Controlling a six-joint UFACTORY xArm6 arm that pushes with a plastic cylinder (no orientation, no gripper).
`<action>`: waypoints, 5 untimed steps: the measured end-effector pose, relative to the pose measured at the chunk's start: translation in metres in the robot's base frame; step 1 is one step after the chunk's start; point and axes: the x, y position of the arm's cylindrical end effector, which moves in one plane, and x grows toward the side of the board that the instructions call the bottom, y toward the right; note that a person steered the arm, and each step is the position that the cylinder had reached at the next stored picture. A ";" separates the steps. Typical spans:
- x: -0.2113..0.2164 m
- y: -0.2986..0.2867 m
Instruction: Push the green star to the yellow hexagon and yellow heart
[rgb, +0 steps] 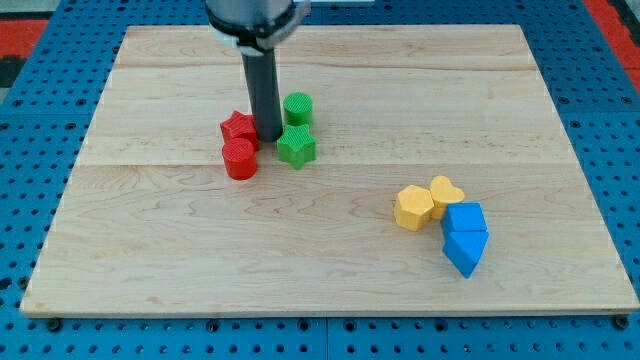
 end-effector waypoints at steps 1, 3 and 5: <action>0.046 0.043; 0.009 0.000; 0.035 0.155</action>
